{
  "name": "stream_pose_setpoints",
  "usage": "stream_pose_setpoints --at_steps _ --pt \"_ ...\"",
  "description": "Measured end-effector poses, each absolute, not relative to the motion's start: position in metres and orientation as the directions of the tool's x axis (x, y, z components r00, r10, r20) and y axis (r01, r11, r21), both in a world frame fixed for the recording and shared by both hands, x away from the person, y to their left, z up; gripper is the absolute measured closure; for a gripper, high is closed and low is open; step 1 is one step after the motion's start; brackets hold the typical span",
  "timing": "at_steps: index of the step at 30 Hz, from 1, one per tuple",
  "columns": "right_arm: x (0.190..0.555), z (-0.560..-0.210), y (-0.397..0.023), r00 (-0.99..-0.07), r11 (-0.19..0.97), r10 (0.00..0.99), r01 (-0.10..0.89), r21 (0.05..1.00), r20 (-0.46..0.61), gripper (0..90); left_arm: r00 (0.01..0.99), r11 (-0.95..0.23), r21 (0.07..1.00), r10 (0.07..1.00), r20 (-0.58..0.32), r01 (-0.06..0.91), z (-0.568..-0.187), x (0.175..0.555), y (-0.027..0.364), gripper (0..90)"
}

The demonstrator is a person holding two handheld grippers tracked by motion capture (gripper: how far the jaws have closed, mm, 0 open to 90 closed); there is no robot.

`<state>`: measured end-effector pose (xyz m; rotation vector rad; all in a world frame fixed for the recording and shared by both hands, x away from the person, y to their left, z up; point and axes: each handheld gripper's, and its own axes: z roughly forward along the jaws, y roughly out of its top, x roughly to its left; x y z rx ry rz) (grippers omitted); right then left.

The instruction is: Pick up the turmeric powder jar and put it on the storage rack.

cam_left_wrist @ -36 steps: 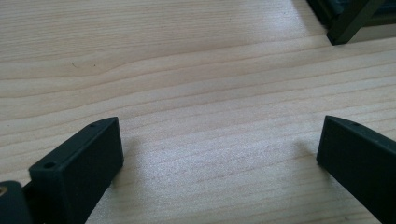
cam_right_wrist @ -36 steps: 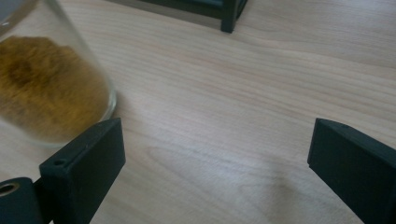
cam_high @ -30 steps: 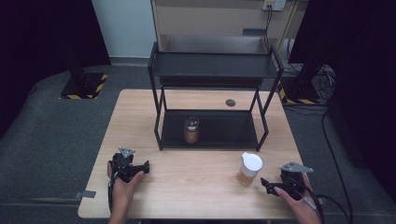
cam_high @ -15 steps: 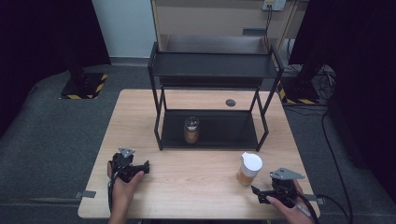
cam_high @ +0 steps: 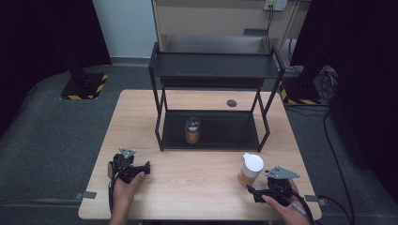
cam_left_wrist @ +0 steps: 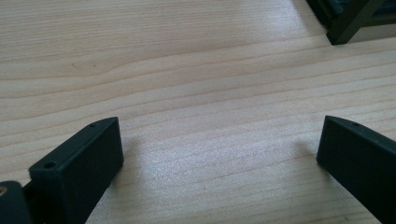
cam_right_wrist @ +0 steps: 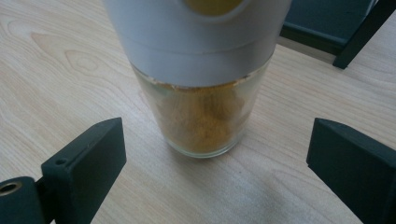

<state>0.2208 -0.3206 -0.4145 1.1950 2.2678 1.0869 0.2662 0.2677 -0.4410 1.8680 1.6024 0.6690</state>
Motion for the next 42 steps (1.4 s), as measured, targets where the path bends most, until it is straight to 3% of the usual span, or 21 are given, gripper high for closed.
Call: stream_pose_setpoints --at_steps 42 --pt "0.224 -0.416 -0.31 -0.585 0.339 0.811 0.469 0.816 -0.001 16.2 0.151 -0.108 0.71 0.989 0.002 0.696 -0.441 0.266 0.268 0.0"
